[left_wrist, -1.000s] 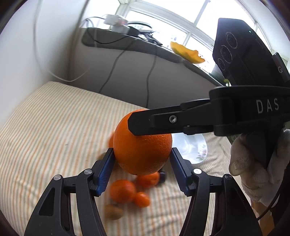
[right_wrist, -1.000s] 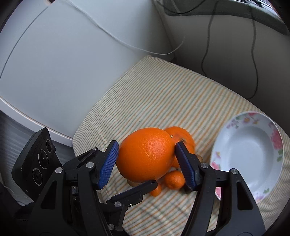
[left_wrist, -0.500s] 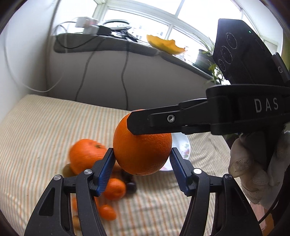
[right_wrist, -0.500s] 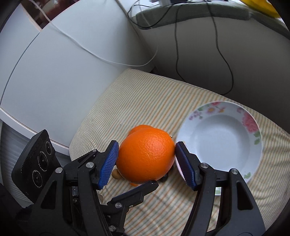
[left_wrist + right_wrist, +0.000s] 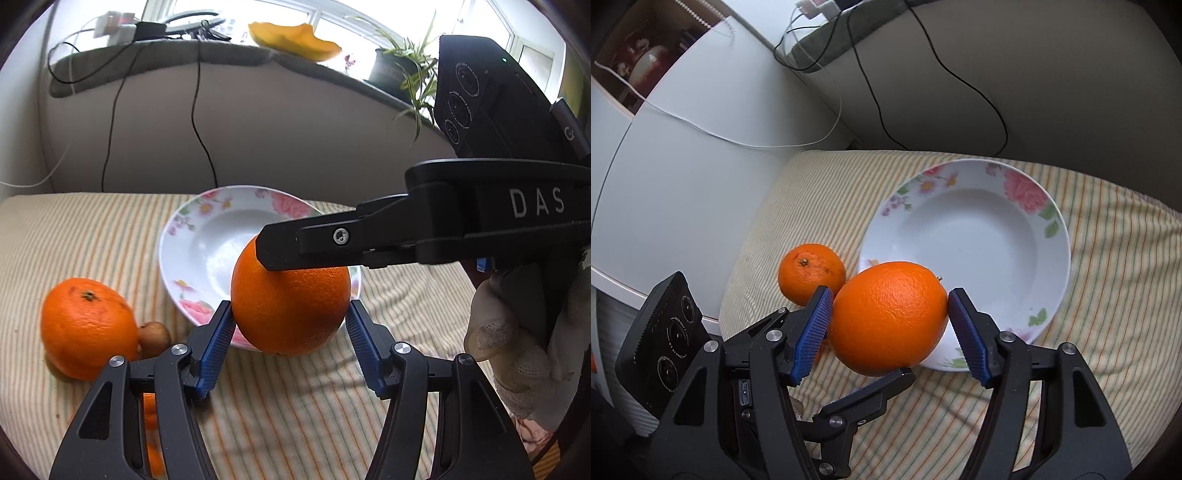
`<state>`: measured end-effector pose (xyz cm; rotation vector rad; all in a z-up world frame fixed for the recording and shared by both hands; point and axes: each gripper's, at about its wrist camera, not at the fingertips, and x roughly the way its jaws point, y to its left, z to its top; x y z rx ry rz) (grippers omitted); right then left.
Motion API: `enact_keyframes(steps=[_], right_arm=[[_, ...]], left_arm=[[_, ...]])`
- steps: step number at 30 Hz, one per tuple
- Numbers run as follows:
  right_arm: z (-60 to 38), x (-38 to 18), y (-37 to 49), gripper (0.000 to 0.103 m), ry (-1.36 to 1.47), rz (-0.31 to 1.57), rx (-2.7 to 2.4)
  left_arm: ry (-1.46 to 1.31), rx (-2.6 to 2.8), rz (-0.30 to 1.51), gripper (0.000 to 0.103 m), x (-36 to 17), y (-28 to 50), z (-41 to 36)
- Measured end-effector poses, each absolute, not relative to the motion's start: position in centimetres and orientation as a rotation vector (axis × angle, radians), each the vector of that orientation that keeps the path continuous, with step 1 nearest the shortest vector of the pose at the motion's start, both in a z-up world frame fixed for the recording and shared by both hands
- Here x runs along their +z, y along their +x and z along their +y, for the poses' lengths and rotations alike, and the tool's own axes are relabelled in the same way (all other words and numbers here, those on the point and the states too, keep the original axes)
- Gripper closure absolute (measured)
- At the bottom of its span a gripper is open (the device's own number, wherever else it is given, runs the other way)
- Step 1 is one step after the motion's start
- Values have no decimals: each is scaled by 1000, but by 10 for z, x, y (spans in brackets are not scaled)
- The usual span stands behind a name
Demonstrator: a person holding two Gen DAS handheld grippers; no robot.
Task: Organize fruits
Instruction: 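Carry the orange over the white floral plate and open the right gripper, then move the right gripper back to the second large orange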
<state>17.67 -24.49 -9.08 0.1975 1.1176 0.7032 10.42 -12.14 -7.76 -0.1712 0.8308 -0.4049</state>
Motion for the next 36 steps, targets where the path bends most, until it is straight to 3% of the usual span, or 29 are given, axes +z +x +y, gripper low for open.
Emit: enact_keyframes(steps=[14, 36], right_arm=[[-266, -100, 181, 35, 266, 1126, 690], [-275, -85, 154, 29, 206, 959, 588]], left_arm=[[-120, -400, 863, 44, -82, 117, -131], [-153, -360, 764, 41, -64, 72, -95]])
